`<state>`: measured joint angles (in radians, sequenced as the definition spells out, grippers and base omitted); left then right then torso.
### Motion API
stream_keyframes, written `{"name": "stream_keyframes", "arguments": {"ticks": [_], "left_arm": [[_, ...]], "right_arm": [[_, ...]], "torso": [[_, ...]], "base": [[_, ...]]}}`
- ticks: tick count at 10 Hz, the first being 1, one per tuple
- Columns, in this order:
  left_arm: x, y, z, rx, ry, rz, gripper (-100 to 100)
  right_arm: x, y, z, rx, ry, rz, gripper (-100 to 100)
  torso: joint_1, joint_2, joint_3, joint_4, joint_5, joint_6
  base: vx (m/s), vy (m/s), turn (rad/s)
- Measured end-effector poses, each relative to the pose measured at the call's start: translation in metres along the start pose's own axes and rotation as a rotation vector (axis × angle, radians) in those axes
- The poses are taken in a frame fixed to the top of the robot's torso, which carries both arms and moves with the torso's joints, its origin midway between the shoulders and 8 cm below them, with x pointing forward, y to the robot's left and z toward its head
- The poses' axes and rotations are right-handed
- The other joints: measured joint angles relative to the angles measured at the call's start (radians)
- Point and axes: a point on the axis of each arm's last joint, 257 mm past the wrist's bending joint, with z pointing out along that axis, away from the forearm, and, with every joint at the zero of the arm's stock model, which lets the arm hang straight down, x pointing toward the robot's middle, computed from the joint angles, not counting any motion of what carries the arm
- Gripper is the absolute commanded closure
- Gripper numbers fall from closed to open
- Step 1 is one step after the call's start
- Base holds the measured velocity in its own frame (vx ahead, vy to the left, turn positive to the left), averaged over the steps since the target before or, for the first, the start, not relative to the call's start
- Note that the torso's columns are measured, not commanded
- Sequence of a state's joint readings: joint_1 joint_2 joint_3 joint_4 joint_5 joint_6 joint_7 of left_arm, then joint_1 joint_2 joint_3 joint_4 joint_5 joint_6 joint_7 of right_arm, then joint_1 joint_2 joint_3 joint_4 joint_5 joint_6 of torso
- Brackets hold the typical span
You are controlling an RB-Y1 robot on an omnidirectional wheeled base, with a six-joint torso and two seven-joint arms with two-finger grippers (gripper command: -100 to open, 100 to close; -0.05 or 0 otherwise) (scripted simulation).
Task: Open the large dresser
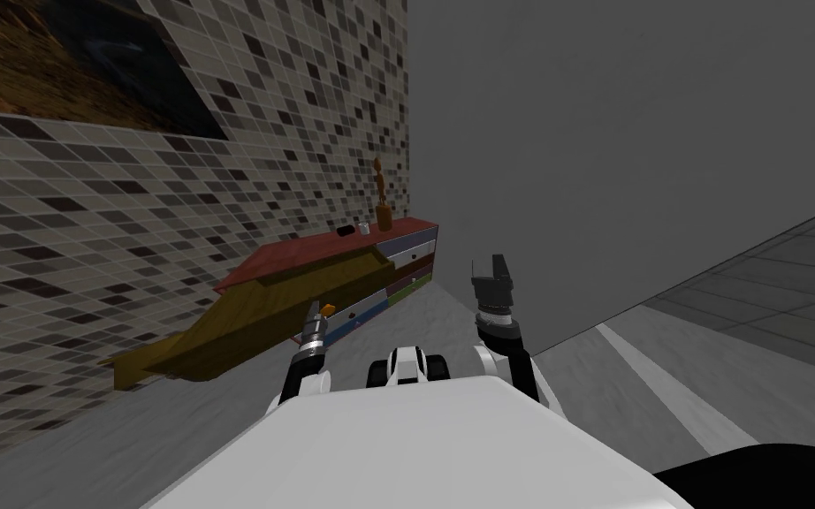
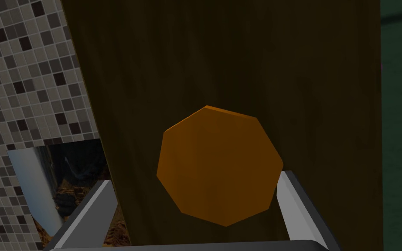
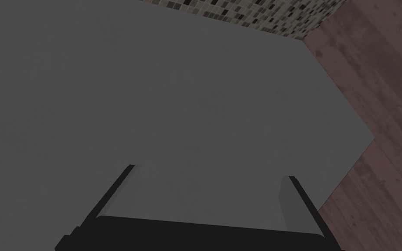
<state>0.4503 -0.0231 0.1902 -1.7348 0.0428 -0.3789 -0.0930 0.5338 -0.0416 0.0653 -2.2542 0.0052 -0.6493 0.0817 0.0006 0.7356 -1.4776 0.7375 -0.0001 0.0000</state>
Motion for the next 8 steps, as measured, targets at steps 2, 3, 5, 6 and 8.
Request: {"name": "stream_keyframes", "arguments": {"ticks": [2, 3, 5, 6, 8], "left_arm": [[-0.003, -0.010, -0.001, -0.004, -0.005, 0.001, -100], [-0.006, -0.012, -0.001, -0.008, -0.007, 0.002, -100], [-0.008, -0.017, -0.002, -0.018, -0.010, 0.002, -100], [-0.011, -0.019, -0.004, -0.024, -0.011, 0.003, -100], [-0.013, -0.023, -0.004, -0.033, -0.013, 0.004, -100]], "right_arm": [[0.000, 0.000, 0.000, 0.000, 0.000, 0.000, 0], [0.000, 0.000, 0.000, 0.000, 0.000, 0.000, 0], [0.000, 0.000, 0.000, 0.000, 0.000, 0.000, 0], [0.000, 0.000, 0.000, 0.000, 0.000, 0.000, 0], [0.000, 0.000, 0.000, 0.000, 0.000, 0.000, 0]], "torso": [[-0.002, 0.005, 0.003, 0.002, -0.001, 0.000], [-0.004, 0.006, 0.004, 0.003, -0.003, 0.000], [-0.006, 0.008, 0.004, 0.006, -0.005, 0.000], [-0.007, 0.009, 0.004, 0.007, -0.007, 0.000], [-0.010, 0.011, 0.005, 0.009, -0.009, 0.000]], "base": [[0.006, -0.004, -0.024], [0.000, 0.000, 0.000], [-0.001, -0.005, -0.023], [0.000, 0.000, 0.000], [0.004, 0.000, -0.011]]}}
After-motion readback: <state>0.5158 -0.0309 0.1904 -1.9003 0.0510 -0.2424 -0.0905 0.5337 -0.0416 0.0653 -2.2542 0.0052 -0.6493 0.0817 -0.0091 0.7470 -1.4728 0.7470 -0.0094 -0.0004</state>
